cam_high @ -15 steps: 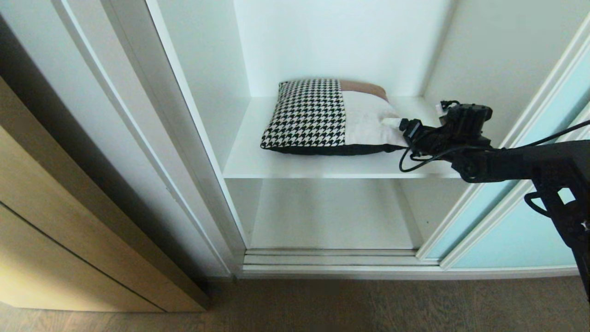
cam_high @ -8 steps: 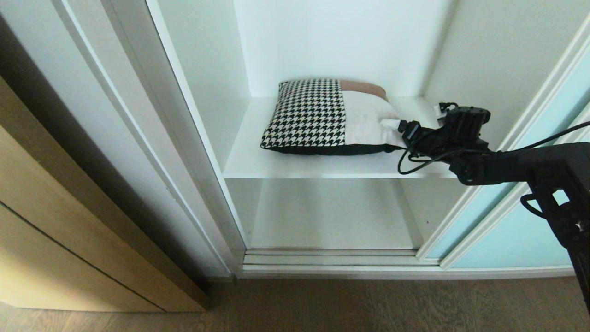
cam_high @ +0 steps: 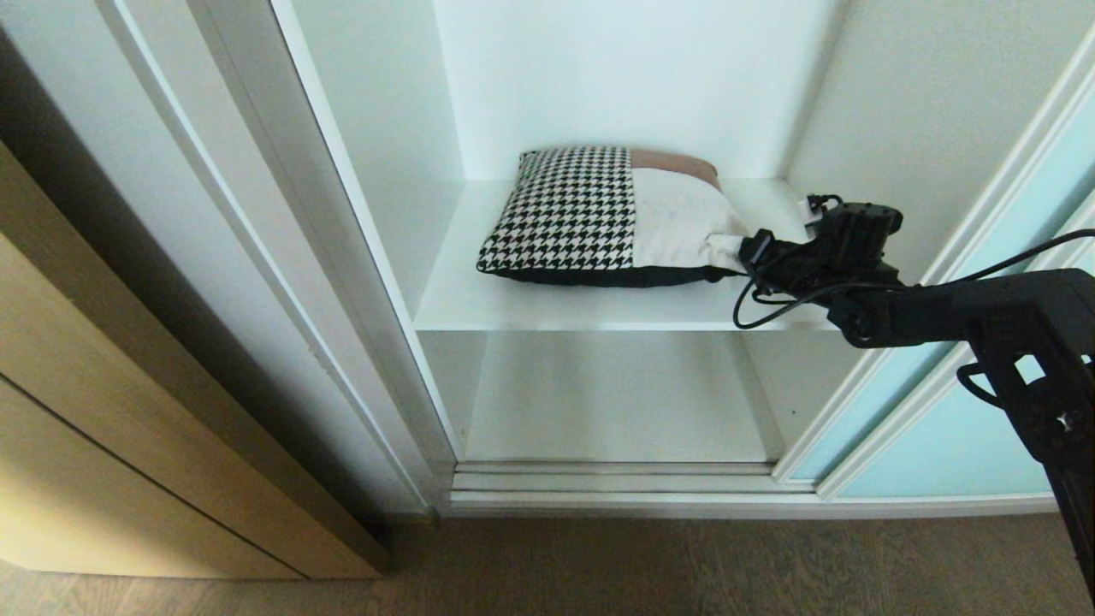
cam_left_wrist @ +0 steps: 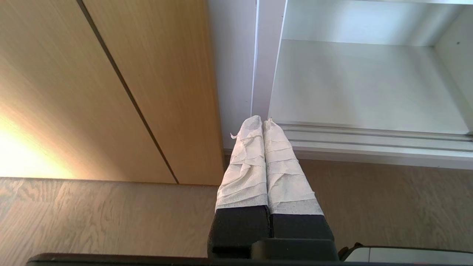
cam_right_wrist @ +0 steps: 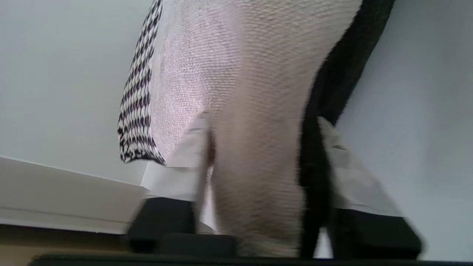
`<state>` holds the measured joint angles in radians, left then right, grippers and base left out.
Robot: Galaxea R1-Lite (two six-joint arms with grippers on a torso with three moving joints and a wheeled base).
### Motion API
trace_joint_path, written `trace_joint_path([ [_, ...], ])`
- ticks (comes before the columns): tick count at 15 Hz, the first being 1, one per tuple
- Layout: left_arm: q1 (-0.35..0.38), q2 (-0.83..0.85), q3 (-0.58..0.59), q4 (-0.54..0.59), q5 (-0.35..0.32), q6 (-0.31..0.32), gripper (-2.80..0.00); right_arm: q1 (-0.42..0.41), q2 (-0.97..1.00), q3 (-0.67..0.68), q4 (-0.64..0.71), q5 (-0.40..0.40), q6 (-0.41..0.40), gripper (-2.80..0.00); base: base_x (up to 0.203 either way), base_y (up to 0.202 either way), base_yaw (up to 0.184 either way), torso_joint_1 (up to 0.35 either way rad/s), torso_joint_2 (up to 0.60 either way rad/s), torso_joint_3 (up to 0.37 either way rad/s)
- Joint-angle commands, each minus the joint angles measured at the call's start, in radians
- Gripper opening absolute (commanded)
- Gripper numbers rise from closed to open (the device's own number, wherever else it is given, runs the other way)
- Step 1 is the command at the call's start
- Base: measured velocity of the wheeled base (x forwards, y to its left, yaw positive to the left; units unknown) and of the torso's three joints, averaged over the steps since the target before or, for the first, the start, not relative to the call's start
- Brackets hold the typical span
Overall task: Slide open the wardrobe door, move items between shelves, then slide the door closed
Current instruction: Place the pillow on the lower shelf
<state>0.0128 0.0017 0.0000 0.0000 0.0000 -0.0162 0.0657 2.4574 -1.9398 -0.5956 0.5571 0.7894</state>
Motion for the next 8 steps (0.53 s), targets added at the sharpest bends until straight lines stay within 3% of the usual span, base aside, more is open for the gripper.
trace_joint_path([
  [1, 0.001, 0.001, 0.000, 0.000, 0.000, -0.001, -2.80, 0.000, 0.000, -0.001, -0.013, 0.013, 0.005, -2.80, 0.000, 0.000, 0.000, 0.000, 0.00, 0.000],
  [4, 0.001, 0.001, 0.000, 0.000, 0.000, -0.001, -2.80, -0.002, -0.014, 0.011, 0.018, 0.015, 0.011, -2.80, 0.000, 0.000, 0.000, 0.000, 0.00, 0.000],
  [8, 0.000, 0.001, 0.000, 0.000, 0.000, -0.001, -2.80, -0.031, -0.090, 0.043, 0.192, 0.017, 0.013, -2.80, 0.000, 0.000, 0.000, 0.000, 0.00, 0.000],
])
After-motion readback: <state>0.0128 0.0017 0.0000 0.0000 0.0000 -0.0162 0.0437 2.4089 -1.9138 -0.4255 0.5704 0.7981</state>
